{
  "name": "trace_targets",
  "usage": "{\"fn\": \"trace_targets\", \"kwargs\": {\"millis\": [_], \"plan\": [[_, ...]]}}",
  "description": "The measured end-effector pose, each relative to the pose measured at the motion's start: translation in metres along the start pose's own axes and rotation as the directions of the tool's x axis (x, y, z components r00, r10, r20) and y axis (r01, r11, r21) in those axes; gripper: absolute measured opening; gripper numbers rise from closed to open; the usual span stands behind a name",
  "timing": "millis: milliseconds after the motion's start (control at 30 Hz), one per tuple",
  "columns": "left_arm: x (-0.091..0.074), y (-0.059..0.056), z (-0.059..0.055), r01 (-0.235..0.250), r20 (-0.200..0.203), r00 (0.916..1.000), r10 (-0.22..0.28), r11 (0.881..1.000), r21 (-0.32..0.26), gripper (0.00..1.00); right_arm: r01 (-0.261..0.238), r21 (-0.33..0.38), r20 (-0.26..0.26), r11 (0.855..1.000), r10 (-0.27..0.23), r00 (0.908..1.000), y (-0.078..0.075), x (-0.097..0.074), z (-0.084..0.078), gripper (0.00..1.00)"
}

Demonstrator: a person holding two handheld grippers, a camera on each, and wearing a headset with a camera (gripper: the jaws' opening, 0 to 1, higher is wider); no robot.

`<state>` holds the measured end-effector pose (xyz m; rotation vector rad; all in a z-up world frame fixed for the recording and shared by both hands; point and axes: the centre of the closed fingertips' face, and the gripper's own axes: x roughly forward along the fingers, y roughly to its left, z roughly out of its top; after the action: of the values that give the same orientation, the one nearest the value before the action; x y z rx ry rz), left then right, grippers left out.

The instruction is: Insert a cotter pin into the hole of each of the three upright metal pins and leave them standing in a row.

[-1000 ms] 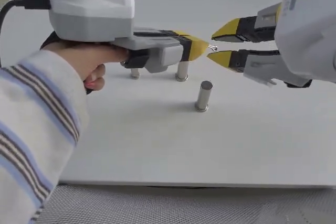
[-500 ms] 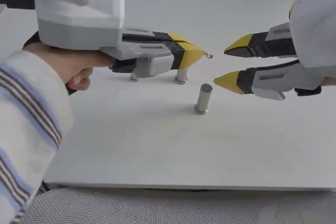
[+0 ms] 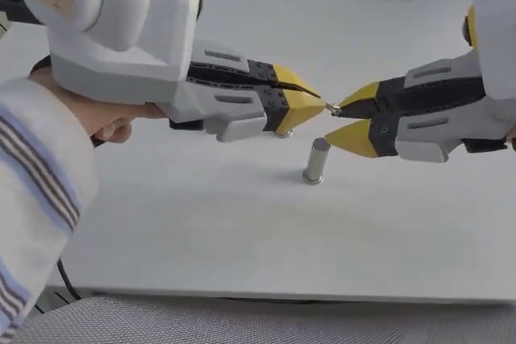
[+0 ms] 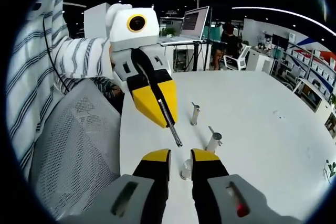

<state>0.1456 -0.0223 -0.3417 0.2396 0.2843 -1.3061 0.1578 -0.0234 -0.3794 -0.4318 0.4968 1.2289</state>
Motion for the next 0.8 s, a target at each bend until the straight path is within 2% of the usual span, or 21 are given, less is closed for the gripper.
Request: {"fn": "trace_targets", "kwargs": {"millis": [167,400,500,633,800], "plan": [[0.003,-0.007,-0.002,0.025,-0.009,0.9996,-0.025,1.000,0.002,0.00,-0.022,0.002,0.010,1.000,0.022,0.9997,0.006,0.000,0.001,0.04],[0.004,-0.008,-0.005,0.037,-0.024,0.9990,-0.037,0.999,0.006,0.00,-0.048,-0.015,0.001,0.999,0.048,0.9988,0.013,-0.001,-0.001,0.00],[0.004,-0.009,-0.008,0.056,-0.041,0.9976,-0.055,0.998,0.018,0.00,-0.068,-0.047,-0.019,0.997,0.067,0.9976,0.019,-0.001,-0.004,0.00],[0.007,-0.018,-0.014,0.084,-0.072,0.9940,-0.082,0.996,0.036,0.00,-0.103,-0.061,-0.030,0.993,0.102,0.9944,0.025,-0.001,-0.005,0.00],[0.008,-0.020,-0.019,0.110,-0.095,0.9899,-0.106,0.993,0.043,0.00,-0.126,-0.077,-0.051,0.989,0.123,0.9911,0.030,-0.003,-0.009,0.00]]}}
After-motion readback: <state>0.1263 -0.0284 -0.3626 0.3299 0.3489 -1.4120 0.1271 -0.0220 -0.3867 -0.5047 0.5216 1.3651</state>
